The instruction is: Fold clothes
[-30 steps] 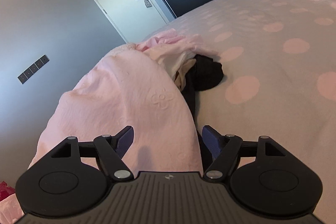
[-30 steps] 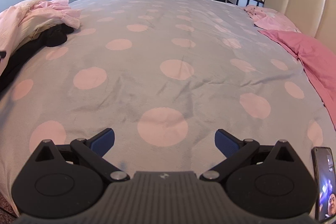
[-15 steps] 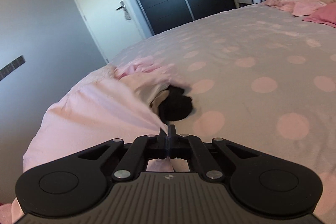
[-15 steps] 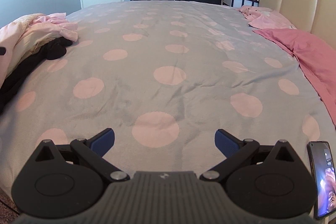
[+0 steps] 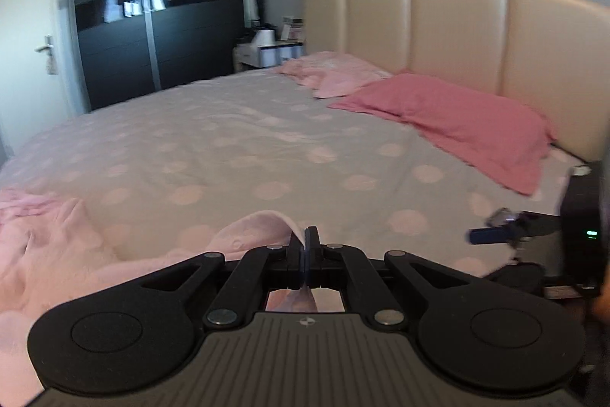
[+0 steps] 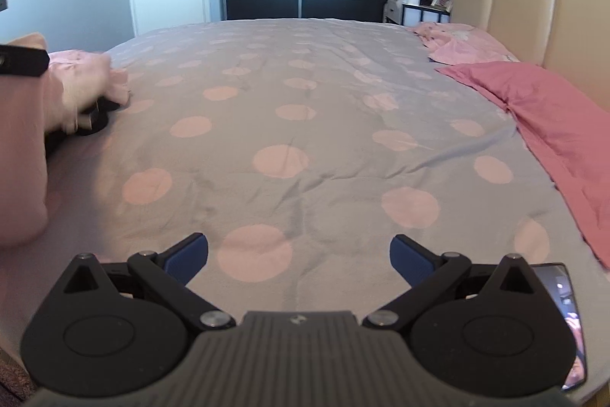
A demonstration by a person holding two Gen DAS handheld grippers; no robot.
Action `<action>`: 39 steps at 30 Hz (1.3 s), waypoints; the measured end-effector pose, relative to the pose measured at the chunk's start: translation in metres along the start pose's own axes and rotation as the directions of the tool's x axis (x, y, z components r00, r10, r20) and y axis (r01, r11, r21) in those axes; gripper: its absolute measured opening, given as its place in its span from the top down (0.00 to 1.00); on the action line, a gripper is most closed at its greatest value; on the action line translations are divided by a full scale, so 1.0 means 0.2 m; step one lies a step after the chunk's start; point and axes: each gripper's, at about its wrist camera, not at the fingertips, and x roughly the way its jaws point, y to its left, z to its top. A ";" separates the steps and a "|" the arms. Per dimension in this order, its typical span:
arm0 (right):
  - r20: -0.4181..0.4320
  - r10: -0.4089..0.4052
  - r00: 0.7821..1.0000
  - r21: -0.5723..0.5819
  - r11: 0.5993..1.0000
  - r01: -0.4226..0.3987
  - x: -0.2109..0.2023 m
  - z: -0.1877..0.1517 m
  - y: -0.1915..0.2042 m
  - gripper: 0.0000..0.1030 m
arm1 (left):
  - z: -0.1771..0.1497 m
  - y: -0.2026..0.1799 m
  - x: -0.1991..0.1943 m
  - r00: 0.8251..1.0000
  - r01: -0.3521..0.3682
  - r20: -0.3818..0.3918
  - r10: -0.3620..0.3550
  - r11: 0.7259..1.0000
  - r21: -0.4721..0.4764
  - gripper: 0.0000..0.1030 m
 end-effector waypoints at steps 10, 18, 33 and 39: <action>-0.129 -0.003 0.992 -0.046 0.999 -0.003 -0.05 0.05 -0.19 0.00 | -0.05 -0.47 0.12 0.953 0.295 -0.102 -0.285 0.950 0.105 1.00; -0.185 0.021 0.983 -0.021 0.999 -0.025 -0.01 0.00 -0.26 0.01 | -0.13 -0.36 0.11 0.954 0.265 -0.151 -0.259 0.964 0.026 0.67; -0.251 0.307 0.918 -0.041 0.944 -0.327 0.12 0.17 -0.05 0.12 | -0.36 0.42 0.06 0.935 -0.188 -0.319 0.153 0.979 -0.082 0.51; -0.320 0.357 0.878 -0.024 0.923 -0.384 0.31 0.20 0.08 0.12 | -0.58 0.67 0.15 0.880 -0.312 -0.424 0.217 0.934 -0.171 0.50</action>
